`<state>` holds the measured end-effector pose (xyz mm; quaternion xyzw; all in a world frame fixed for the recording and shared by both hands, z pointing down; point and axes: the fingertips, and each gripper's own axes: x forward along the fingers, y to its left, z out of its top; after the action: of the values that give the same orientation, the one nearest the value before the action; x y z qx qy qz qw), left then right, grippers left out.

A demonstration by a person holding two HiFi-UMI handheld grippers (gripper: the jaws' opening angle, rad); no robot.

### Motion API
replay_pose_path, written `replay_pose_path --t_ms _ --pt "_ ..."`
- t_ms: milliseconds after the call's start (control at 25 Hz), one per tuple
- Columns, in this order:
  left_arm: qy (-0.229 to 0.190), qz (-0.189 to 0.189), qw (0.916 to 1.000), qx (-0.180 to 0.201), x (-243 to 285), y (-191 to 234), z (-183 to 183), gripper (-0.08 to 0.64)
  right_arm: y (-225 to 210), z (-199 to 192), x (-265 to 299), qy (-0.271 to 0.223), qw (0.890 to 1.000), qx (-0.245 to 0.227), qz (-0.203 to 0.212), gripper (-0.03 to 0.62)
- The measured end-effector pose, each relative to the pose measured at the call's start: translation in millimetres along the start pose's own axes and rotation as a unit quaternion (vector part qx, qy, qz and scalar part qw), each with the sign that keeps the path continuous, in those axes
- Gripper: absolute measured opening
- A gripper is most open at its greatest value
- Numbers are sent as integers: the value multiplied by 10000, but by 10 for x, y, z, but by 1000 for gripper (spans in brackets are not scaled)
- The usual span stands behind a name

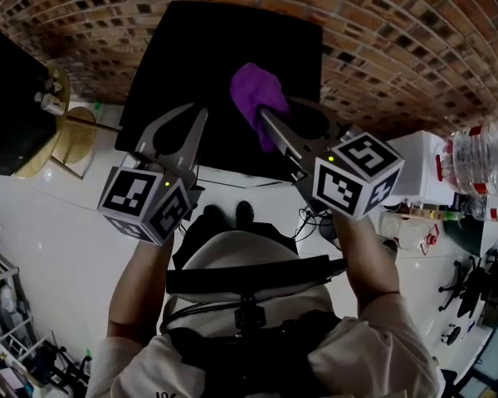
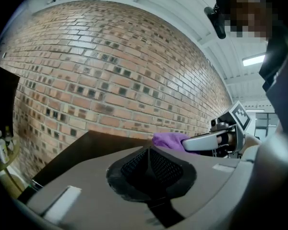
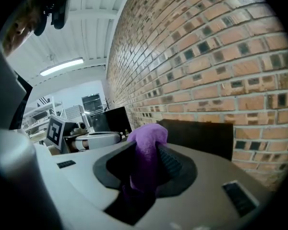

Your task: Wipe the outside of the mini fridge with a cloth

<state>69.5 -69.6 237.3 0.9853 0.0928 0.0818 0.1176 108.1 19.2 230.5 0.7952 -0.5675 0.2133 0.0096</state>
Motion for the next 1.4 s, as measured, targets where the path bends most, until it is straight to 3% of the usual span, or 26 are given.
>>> replay_pose_path --t_ms 160,360,480,600,840,1040,1200,1320,1400 --pt "-134 -46 9999 -62 -66 259 91 23 174 57 285 55 9999 -9 99 118" --pt "-219 -434 9988 -70 -171 704 250 26 449 89 824 58 10000 -20 -62 118" --pt "-64 -702 9974 121 -233 1064 298 25 538 119 1154 -46 9990 190 -400 118" --pt "85 -976 9952 51 -231 1320 358 38 587 119 1421 -91 9956 355 -866 120" --pt "391 -1543 9872 50 -172 1455 277 75 533 67 1785 -9 9852 598 -1604 121" --pt "426 -1599 9862 -37 -107 1534 237 75 489 42 1983 33 9783 843 -1894 142" --pt "470 -1463 9880 -168 -62 1615 221 79 579 94 2108 -55 9787 1157 -1697 153" --pt "512 -1330 9896 -210 -35 1663 226 83 637 173 2047 -257 9785 1627 -1240 221" --pt "585 -1253 9902 -198 -22 1648 207 113 598 278 1866 -433 9801 1545 -1169 236"
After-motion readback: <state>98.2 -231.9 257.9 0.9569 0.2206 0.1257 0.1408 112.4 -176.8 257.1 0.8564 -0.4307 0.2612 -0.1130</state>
